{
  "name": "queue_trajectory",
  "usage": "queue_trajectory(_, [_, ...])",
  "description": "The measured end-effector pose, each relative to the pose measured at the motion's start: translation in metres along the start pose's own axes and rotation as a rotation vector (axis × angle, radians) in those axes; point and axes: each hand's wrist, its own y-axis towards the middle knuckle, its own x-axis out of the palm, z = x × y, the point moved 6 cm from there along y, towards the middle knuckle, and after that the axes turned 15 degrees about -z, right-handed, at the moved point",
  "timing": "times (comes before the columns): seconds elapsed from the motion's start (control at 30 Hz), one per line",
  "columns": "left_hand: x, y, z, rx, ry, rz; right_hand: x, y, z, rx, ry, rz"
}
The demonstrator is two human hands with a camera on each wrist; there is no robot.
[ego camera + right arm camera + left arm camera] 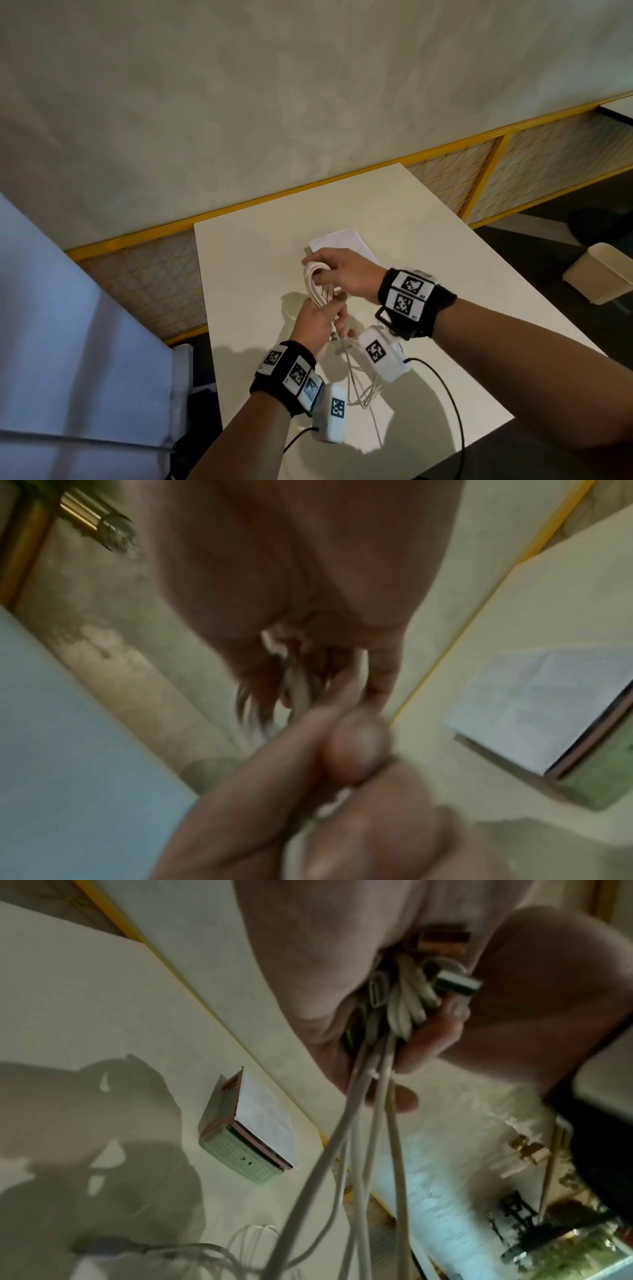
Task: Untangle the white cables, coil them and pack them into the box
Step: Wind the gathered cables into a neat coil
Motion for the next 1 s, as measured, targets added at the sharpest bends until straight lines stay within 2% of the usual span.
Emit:
queue_trajectory(0.1, [-0.004,0.0,0.003,0.057,-0.112,0.013,-0.004,-0.007,0.019,-0.066,0.246,-0.107])
queue_trajectory(0.13, [-0.007,0.0,0.004,0.069,-0.143,0.022,-0.001,-0.012,0.027,-0.063,0.263,-0.141])
queue_trajectory(0.2, [-0.013,0.0,0.004,0.062,-0.185,0.04,0.016,-0.02,0.045,-0.022,0.157,-0.236])
queue_trajectory(0.27, [-0.014,0.0,0.007,0.07,-0.225,0.022,0.037,-0.024,0.057,0.043,-0.062,-0.334])
queue_trajectory(0.33, [-0.009,0.0,0.014,0.094,-0.273,-0.033,0.048,-0.022,0.07,0.078,-0.187,-0.329])
queue_trajectory(0.4, [-0.007,0.0,0.019,0.101,-0.296,-0.053,0.052,-0.022,0.078,0.119,-0.189,-0.307])
queue_trajectory(0.5, [-0.018,0.003,0.024,0.106,-0.305,-0.021,0.053,-0.025,0.09,0.217,-0.141,-0.298])
queue_trajectory(0.6, [-0.035,0.003,0.024,0.089,-0.3,0.037,0.046,-0.032,0.107,0.348,-0.288,-0.298])
queue_trajectory(0.67, [-0.044,0.001,0.021,0.067,-0.282,0.073,0.036,-0.034,0.117,0.407,-0.415,-0.25])
queue_trajectory(0.77, [-0.056,-0.002,0.008,0.028,-0.226,0.115,0.015,-0.034,0.106,0.4,-0.673,-0.07])
queue_trajectory(0.87, [-0.06,-0.005,-0.012,0.01,-0.129,0.091,0.003,-0.035,0.081,0.305,-0.668,0.079])
queue_trajectory(1.0, [-0.046,-0.004,-0.033,0.016,0.016,-0.053,0.001,-0.035,0.056,0.206,-0.551,0.203])
